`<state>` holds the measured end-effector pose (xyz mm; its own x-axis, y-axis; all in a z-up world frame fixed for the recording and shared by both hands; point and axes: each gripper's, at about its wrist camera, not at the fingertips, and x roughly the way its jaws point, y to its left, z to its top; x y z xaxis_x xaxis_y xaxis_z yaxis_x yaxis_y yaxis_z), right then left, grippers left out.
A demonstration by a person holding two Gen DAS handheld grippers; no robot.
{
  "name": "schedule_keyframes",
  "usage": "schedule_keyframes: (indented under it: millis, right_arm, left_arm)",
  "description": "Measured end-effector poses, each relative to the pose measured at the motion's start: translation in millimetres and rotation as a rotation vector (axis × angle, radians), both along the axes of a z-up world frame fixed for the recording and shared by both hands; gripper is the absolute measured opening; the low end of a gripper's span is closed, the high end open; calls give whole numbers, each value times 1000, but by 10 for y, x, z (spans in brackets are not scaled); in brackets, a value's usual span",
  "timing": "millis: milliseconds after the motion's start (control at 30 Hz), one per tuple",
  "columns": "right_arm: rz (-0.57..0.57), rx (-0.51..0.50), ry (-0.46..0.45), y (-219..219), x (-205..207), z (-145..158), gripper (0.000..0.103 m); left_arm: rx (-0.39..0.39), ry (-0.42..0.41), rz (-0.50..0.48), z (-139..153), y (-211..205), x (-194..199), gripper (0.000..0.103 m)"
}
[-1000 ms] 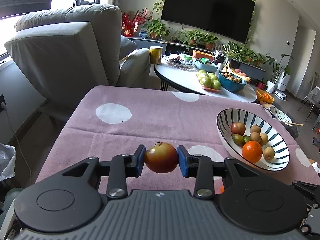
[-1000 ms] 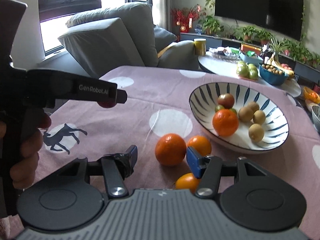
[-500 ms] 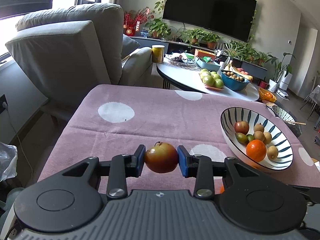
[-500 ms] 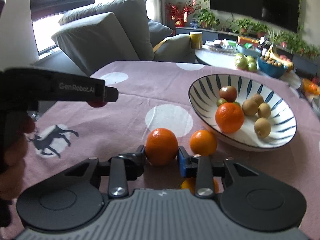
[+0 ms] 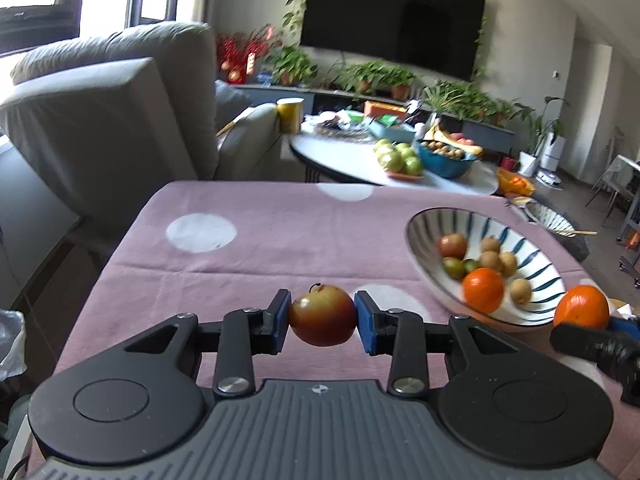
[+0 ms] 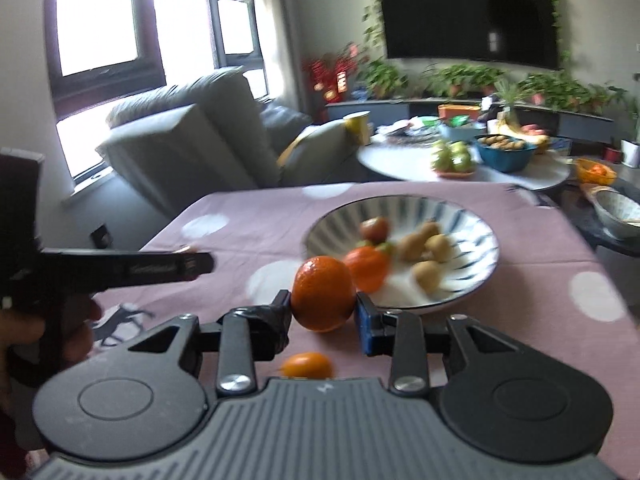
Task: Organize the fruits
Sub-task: 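Carry the red fruit in left tool and orange in right tool over the bowl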
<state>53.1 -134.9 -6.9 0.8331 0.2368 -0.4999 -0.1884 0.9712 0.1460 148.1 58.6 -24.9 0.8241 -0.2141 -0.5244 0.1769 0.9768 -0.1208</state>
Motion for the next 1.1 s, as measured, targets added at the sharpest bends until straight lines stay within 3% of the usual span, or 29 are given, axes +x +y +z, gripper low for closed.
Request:
schedule_keyframes:
  millis: [500, 1100]
  right_arm:
    - [-22, 41, -30, -434, 161, 13, 3]
    - [-27, 71, -45, -636, 398, 4, 3]
  left_arm:
    - [33, -9, -118, 262, -671, 13, 33]
    - [66, 6, -117, 244, -1057, 383, 33]
